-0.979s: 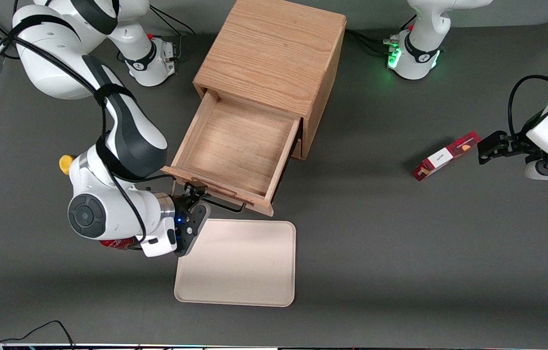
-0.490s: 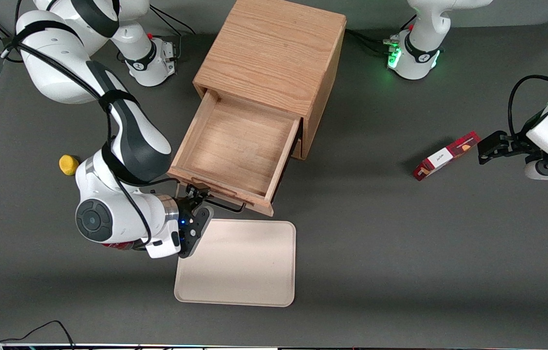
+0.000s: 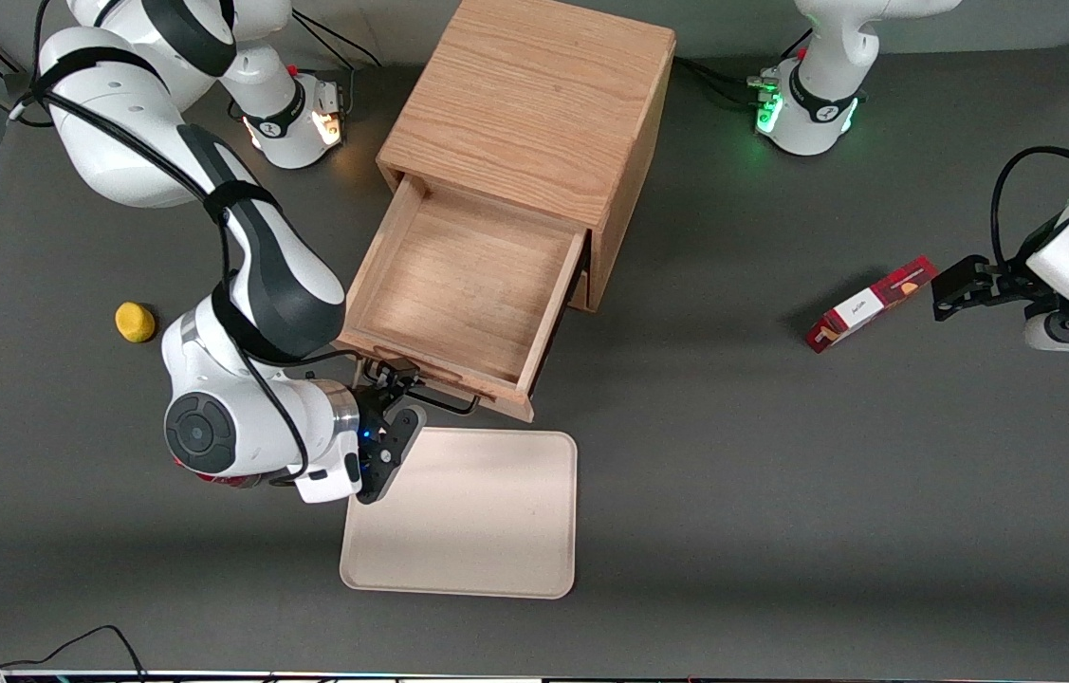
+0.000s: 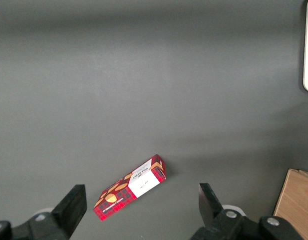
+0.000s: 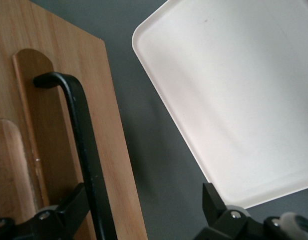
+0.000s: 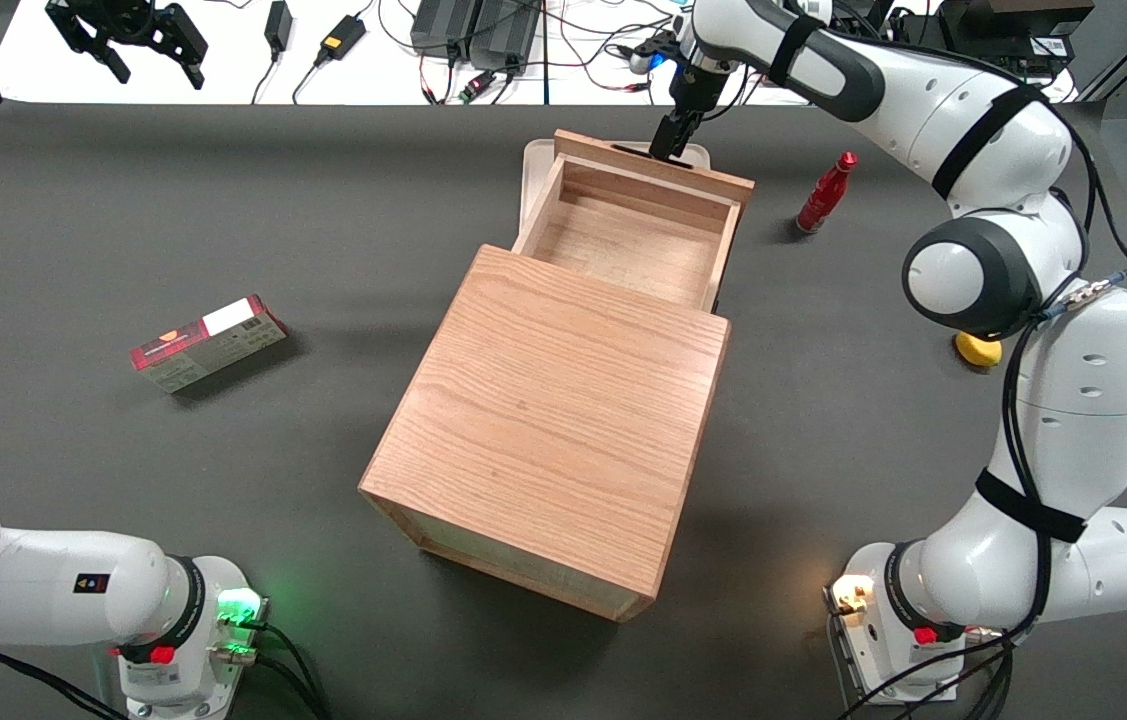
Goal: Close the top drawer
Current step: 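Push the drawer front with the right gripper into the cabinet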
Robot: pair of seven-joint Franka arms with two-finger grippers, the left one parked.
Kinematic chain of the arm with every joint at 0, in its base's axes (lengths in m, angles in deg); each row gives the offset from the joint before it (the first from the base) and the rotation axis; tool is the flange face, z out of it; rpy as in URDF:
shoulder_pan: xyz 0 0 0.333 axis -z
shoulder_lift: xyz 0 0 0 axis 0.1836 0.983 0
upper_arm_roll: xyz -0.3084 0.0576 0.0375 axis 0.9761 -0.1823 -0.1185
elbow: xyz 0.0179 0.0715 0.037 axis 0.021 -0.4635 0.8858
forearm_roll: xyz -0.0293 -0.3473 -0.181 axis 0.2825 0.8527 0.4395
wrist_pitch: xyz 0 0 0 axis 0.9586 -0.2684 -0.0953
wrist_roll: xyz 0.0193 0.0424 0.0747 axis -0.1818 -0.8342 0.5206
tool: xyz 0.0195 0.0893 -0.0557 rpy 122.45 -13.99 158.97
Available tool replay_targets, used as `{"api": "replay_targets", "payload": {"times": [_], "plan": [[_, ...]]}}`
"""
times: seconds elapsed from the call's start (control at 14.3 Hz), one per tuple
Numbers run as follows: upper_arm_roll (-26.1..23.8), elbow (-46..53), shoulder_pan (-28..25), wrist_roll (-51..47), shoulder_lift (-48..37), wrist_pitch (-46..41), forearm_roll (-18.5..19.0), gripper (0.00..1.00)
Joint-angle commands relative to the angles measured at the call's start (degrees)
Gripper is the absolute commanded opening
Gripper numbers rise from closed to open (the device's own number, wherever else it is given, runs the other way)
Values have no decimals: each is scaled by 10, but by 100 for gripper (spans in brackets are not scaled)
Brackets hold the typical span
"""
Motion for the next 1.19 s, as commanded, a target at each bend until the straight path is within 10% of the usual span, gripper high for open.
{"api": "replay_targets", "payload": {"times": [0.0, 1.12], "plan": [[-14, -6, -4, -22, -2, -3, -6, 100], [-56, -263, 26, -47, -158, 54, -46, 100]]}}
